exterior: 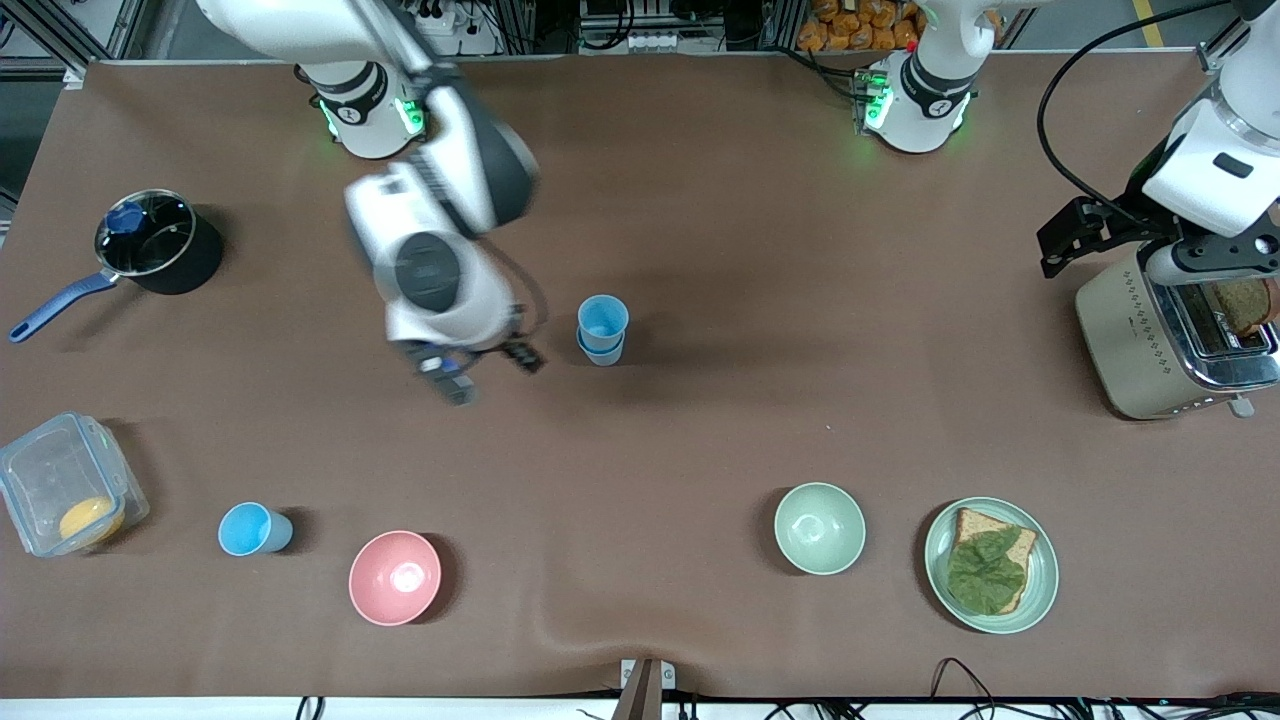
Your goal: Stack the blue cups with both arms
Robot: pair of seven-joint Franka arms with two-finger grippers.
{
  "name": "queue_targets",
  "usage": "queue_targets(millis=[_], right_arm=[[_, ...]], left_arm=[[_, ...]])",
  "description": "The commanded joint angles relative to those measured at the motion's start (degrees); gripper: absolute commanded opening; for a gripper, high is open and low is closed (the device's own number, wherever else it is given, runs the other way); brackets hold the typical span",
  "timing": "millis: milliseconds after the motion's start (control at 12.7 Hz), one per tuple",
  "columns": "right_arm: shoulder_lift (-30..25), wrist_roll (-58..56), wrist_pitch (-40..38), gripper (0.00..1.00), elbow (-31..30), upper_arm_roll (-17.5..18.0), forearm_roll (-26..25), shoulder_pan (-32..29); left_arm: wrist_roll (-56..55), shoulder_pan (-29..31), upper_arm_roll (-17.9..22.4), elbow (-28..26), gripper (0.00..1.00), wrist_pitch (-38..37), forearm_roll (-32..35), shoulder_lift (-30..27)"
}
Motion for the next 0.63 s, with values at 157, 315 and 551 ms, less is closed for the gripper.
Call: queue_targets(millis=[157, 315, 551], right_arm=[[-7.9, -28.3, -4.8, 1.00, -1.6, 1.1, -0.9, -14.1], [-11.0, -38.0, -6.6, 1.00, -1.7, 1.1, -1.0, -17.7], [-17.3, -51.7, -13.0, 1.00, -1.9, 1.3, -3.7, -20.4]], left_arm=[[1.0, 0.7, -0.6, 0.1, 1.00, -0.7, -1.1, -0.9], [1.2, 0.7, -0.6, 0.3, 1.00, -1.0, -1.1, -0.9], [1.5, 0.9, -0.3, 0.3, 1.00, -1.3, -0.8, -0.9]])
